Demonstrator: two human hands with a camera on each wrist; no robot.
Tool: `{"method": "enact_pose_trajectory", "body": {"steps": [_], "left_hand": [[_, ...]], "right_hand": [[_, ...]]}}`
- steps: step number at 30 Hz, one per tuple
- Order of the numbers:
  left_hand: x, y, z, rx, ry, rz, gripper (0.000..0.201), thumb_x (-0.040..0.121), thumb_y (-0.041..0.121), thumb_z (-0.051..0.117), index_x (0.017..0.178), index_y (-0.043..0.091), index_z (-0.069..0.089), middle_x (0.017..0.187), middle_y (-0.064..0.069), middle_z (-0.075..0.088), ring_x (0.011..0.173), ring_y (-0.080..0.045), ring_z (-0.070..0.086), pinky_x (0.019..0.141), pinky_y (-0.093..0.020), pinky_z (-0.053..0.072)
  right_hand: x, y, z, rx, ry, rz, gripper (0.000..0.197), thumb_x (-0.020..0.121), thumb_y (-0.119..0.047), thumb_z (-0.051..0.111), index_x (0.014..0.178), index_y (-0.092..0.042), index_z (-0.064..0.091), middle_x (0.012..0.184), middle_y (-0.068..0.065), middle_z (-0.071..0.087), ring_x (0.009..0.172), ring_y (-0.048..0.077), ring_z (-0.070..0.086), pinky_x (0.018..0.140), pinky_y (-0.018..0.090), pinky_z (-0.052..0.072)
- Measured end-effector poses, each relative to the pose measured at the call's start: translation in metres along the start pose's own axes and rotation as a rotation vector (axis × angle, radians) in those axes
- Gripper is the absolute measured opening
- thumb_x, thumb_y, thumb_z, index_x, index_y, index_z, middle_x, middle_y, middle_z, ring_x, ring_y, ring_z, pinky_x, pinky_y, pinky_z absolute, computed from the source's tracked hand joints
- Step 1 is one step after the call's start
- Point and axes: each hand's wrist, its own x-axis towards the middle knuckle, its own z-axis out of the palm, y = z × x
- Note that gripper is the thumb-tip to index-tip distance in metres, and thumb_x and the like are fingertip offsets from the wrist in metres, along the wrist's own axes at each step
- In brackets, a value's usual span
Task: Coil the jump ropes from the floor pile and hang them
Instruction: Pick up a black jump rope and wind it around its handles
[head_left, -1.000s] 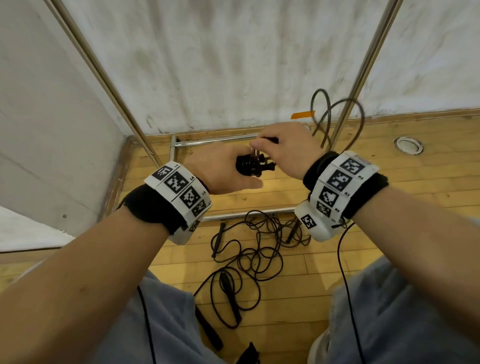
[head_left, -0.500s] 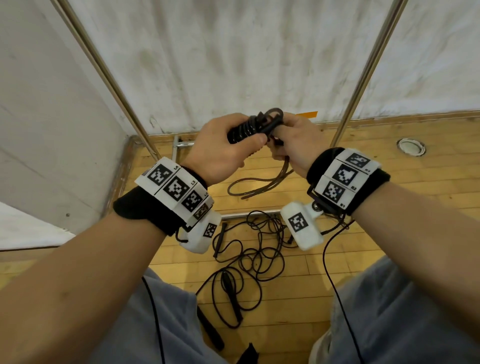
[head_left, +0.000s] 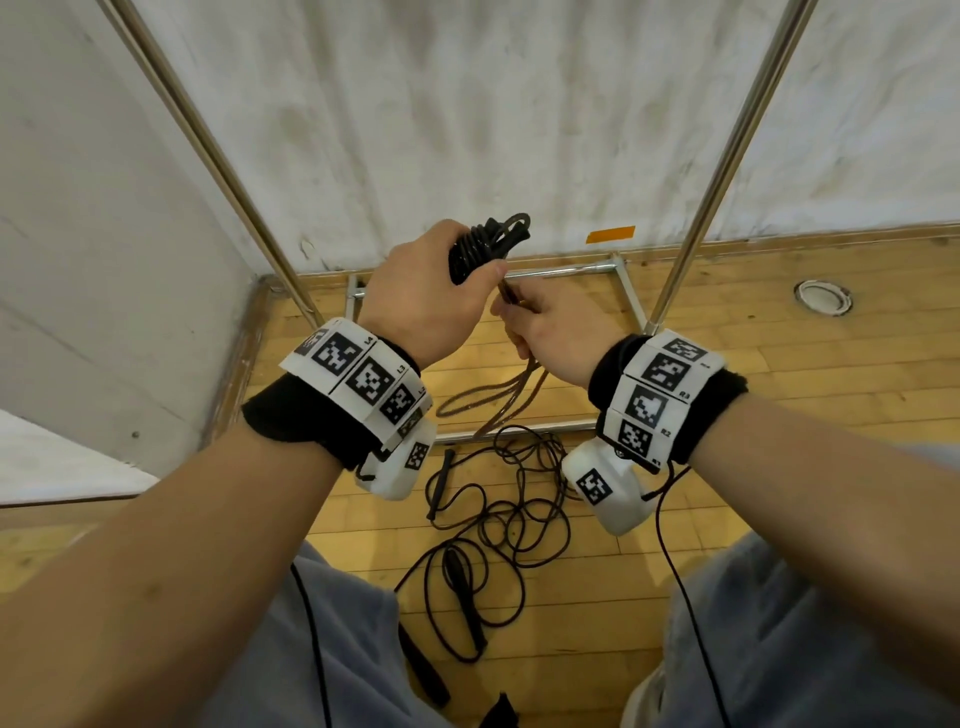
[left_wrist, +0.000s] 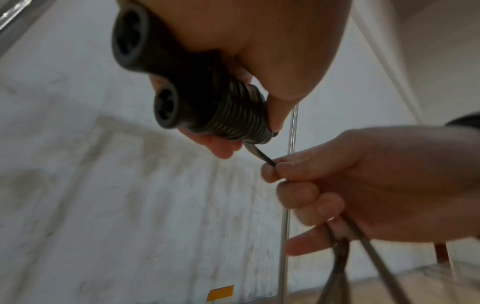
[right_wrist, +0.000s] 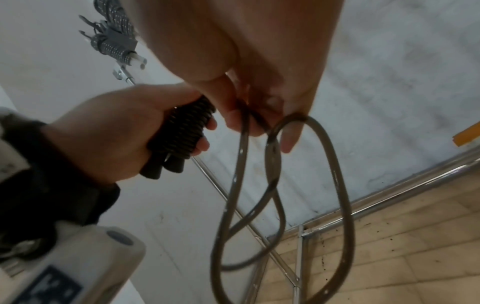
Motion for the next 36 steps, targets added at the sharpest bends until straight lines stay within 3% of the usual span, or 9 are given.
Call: {"method": "enact_pose_trajectory", "body": {"steps": [3,6,11,16,19,23,27,32,36], "left_hand": [[0.001,-0.012,0.003,0.175,-0.009,0.036,0.04,0.089,0.05,0.053,0.116,0.021,0.056,0.083,0.01,0.053,0.072,-0.014,0.05,0.051,-0.025,0.034],[0.002,-0.021,0.006,0.261,-0.041,0.017,0.041,0.09,0.052,0.051,0.119,0.023,0.054,0.083,0.01,0.052,0.072,-0.016,0.049,0.059,-0.028,0.037],[0.002,-0.027,0.009,0.296,-0.075,-0.044,0.04,0.089,0.054,0.049,0.116,0.025,0.053,0.082,0.006,0.057,0.07,-0.018,0.051,0.058,-0.03,0.04],[0.002,-0.028,0.01,0.446,-0.28,-0.058,0.033,0.091,0.053,0.049,0.116,0.031,0.054,0.09,0.006,0.061,0.073,-0.016,0.051,0.054,-0.028,0.034],[-0.001,-0.026,0.007,0.376,-0.506,0.043,0.024,0.091,0.049,0.053,0.104,0.029,0.056,0.083,0.01,0.059,0.075,-0.013,0.056,0.055,-0.027,0.038],[-0.01,-0.013,0.0,0.208,-0.643,0.164,0.041,0.078,0.059,0.059,0.112,0.036,0.058,0.093,0.011,0.065,0.086,-0.014,0.06,0.078,-0.037,0.051],[-0.018,0.0,-0.005,0.101,-0.521,0.153,0.063,0.064,0.081,0.048,0.108,0.039,0.063,0.075,0.014,0.064,0.073,-0.008,0.06,0.069,-0.033,0.052],[-0.024,0.012,-0.012,-0.196,-0.445,0.102,0.037,0.075,0.056,0.064,0.093,0.024,0.07,0.064,0.004,0.064,0.054,-0.01,0.059,0.054,-0.035,0.05],[-0.023,0.021,-0.023,-0.516,-0.403,0.068,0.01,0.083,0.034,0.068,0.086,0.025,0.07,0.065,0.002,0.065,0.052,-0.018,0.06,0.046,-0.033,0.051]], "right_hand": [[-0.001,0.001,0.0,-0.148,-0.034,0.017,0.021,0.097,-0.022,0.043,0.08,-0.014,0.051,0.067,0.001,0.051,0.06,0.016,0.05,0.052,0.025,0.038],[-0.002,0.003,-0.001,-0.265,-0.061,0.025,0.019,0.097,-0.02,0.042,0.084,-0.013,0.053,0.067,-0.002,0.048,0.059,0.015,0.046,0.051,0.025,0.036],[-0.003,-0.002,0.002,-0.447,-0.096,0.01,0.016,0.099,-0.021,0.04,0.091,-0.015,0.053,0.07,-0.005,0.049,0.06,0.009,0.044,0.051,0.023,0.032],[-0.01,-0.01,-0.003,-0.916,-0.136,-0.148,0.019,0.1,-0.032,0.036,0.091,-0.02,0.046,0.067,-0.005,0.042,0.061,0.014,0.043,0.052,0.028,0.031],[-0.01,-0.011,-0.014,-0.945,-0.088,-0.262,0.025,0.1,-0.037,0.034,0.094,-0.022,0.053,0.076,-0.003,0.052,0.072,0.019,0.051,0.06,0.031,0.035],[-0.005,-0.009,-0.028,-0.718,-0.069,-0.362,0.027,0.098,-0.035,0.04,0.094,-0.021,0.063,0.081,-0.005,0.059,0.076,0.016,0.052,0.065,0.028,0.035],[-0.003,-0.011,-0.036,-0.341,-0.032,-0.33,0.02,0.091,-0.034,0.055,0.086,-0.021,0.07,0.07,-0.009,0.059,0.063,0.001,0.052,0.056,0.011,0.037],[0.004,-0.014,-0.044,0.023,-0.004,-0.222,0.014,0.079,-0.035,0.071,0.066,-0.031,0.07,0.059,-0.011,0.062,0.056,-0.001,0.053,0.054,0.011,0.041],[0.012,-0.006,-0.039,0.44,-0.08,-0.116,0.021,0.08,-0.039,0.066,0.071,-0.021,0.074,0.071,0.002,0.067,0.068,0.02,0.059,0.062,0.026,0.048]]}}
